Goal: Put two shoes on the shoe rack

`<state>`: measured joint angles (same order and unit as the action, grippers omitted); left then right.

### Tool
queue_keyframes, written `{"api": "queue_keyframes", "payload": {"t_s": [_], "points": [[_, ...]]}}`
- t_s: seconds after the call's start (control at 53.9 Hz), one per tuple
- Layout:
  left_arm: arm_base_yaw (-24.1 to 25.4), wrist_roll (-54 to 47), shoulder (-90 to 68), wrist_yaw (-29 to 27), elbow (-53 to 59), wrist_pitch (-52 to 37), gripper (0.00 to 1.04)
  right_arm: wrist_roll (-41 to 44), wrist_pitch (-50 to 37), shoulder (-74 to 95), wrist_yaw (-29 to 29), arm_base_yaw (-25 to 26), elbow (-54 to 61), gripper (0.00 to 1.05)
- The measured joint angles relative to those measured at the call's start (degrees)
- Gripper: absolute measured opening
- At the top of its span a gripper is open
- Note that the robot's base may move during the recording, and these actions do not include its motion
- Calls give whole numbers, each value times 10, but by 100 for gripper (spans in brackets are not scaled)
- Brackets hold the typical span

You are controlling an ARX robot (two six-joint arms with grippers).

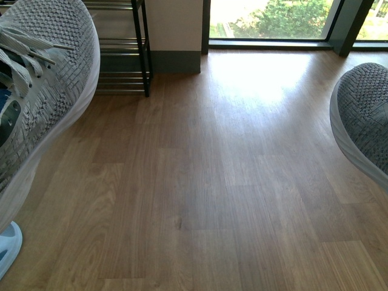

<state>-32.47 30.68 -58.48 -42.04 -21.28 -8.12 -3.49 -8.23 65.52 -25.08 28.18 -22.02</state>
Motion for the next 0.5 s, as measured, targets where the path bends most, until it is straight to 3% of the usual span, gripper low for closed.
{"api": "queue_keyframes", "payload": {"t_s": [0.501], "points": [[0, -1, 0, 0, 0, 0, 2, 0, 0, 0, 0, 0, 0, 1]]}}
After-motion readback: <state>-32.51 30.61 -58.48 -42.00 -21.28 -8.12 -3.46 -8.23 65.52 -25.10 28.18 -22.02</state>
